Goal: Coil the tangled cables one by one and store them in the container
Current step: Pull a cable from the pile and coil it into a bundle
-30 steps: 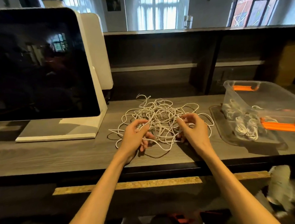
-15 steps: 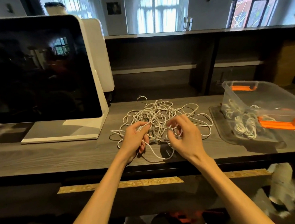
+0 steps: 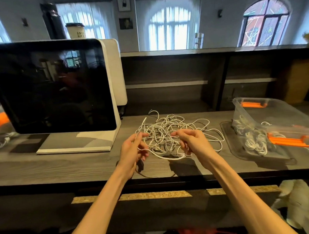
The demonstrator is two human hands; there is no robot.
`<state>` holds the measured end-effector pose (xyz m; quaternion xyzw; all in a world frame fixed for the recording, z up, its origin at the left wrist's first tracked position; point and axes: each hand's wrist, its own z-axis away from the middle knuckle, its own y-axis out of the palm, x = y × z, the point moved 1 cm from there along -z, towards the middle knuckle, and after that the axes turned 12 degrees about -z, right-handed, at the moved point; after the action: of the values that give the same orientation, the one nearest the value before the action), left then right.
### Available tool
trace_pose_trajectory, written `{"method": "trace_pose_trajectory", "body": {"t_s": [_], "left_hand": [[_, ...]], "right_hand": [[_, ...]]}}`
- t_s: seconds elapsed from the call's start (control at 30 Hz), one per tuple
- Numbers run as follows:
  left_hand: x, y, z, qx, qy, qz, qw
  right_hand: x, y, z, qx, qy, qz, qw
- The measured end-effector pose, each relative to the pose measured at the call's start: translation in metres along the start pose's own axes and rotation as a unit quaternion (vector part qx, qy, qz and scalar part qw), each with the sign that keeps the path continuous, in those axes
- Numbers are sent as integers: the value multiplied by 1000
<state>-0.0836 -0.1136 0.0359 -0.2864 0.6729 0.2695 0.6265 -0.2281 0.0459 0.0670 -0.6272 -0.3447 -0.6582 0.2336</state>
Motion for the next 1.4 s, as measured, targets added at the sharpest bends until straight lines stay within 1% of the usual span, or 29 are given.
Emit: {"method": "trace_pose_trajectory", "body": {"t_s": [0.1,0.17,0.2,0.23,0.3,0.33,0.4,0.47,0.5,0.53,0.57,0.6,0.63,0.67,0.7,0.73,0.77,0.8,0.83,0.87,0.93,0.97,1.0,1.07,1.13,1.2,1.3,1.33,1.4], "left_hand": [[-11,-6,6,20,-20,24,999],[-17,-9,10,26,-42,57,997],[-20,-9,12,39,-54,92,994],[-23,-10,14,59,-63,137,987],[-28,-10,19,99,-63,203,972],[-30,-10,20,107,-56,202,972],[-33,-7,21,99,-51,182,977],[-36,-3,19,82,-63,237,966],[-37,-3,17,78,-69,287,952],[-39,-2,14,78,-71,338,935],[-40,-2,11,82,-70,381,918],[-43,-1,8,86,-67,412,905],[-44,0,5,86,-63,430,897],[-45,2,1,81,-61,437,894],[-45,4,-2,74,-60,439,893],[-45,6,-5,69,-60,439,894],[-44,8,-8,62,-61,434,897],[-41,10,-10,54,-62,422,903],[-40,13,-13,45,-61,399,914],[-38,15,-15,35,-58,367,928],[-38,20,-18,14,-44,286,957],[-40,21,-19,1,-37,241,970],[-44,21,-19,-11,-32,184,982],[-50,21,-19,-35,-25,33,999],[-52,23,-21,-50,-25,-84,995],[-52,26,-21,-49,-24,-120,991],[-57,26,-19,-27,-16,-105,994],[-59,25,-18,-17,-10,-93,995],[-62,24,-16,-4,6,-57,998]], "right_hand": [[12,6,1,-1,-30,-44,999],[20,12,1,43,-15,-144,989],[22,15,2,68,1,-203,977],[23,17,1,88,6,-232,969],[24,20,-1,104,-25,-180,978],[25,21,-2,101,-46,-126,986],[24,24,-5,69,-74,-25,995],[18,25,-9,8,-72,-2,997],[12,25,-11,-26,-55,-43,997],[7,23,-13,-57,-34,-112,991],[3,22,-15,-81,-15,-182,980],[-2,20,-16,-103,-5,-216,971],[-6,17,-16,-112,-6,-184,977],[-8,14,-14,-102,-15,-97,990],[-11,13,-13,-69,-29,34,997],[-14,12,-11,-18,-39,176,983],[-17,13,-9,24,-51,307,950],[-19,13,-7,38,-79,412,907],[-18,14,-6,29,-115,477,871],[-14,14,-4,10,-144,498,855],[-5,9,-3,2,-169,467,868],[-1,8,-2,17,-167,446,879],[3,7,-2,39,-162,442,881],[2,9,-2,77,-146,473,866],[-7,11,-4,81,-114,499,855],[-15,10,-7,67,-124,526,838],[-13,8,-10,69,-134,553,819],[-11,6,-10,75,-136,547,823],[0,3,-8,87,-138,483,860]]}}
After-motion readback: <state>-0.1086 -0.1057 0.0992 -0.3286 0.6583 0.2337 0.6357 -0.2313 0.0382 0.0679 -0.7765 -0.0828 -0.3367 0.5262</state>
